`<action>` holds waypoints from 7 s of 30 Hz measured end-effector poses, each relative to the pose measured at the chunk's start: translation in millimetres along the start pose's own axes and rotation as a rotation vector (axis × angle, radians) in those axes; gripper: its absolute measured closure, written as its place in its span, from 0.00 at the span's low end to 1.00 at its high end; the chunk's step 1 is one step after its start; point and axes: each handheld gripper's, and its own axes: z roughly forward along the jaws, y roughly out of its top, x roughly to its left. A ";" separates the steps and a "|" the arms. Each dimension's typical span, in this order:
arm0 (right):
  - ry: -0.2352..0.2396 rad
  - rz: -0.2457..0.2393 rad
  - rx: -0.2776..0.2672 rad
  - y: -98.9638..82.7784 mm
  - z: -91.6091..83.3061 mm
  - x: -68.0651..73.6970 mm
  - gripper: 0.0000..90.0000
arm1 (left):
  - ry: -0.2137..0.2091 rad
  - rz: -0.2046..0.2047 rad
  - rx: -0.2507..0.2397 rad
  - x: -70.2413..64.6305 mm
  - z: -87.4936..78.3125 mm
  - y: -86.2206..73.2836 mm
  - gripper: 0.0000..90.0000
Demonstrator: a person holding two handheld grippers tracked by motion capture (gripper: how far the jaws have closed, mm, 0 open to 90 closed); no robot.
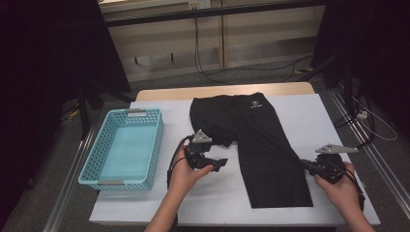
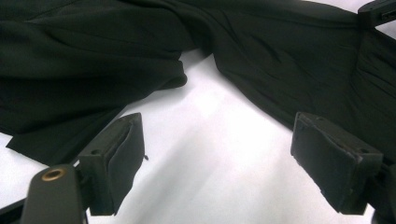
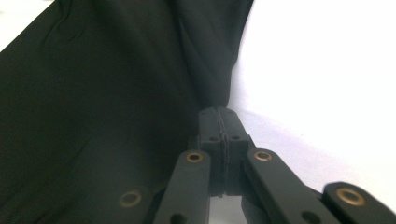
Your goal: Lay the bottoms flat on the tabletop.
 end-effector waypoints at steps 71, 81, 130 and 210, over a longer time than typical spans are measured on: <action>0.280 -0.404 0.060 4.4 27.2 142.2 0.83 | 0.038 -0.048 -0.006 18.7 -17.9 -7.5 0.17; 0.347 -0.356 0.062 6.0 22.0 140.1 0.99 | 0.049 -0.061 -0.017 24.0 -20.1 -8.1 0.17; 0.216 -0.149 -0.104 -4.0 -6.5 70.4 0.25 | 0.124 -0.009 -0.002 22.6 63.4 14.6 0.65; 0.225 -0.170 -0.112 -7.7 -15.6 71.9 0.25 | 0.050 -0.109 0.133 33.2 -1.4 -14.1 0.99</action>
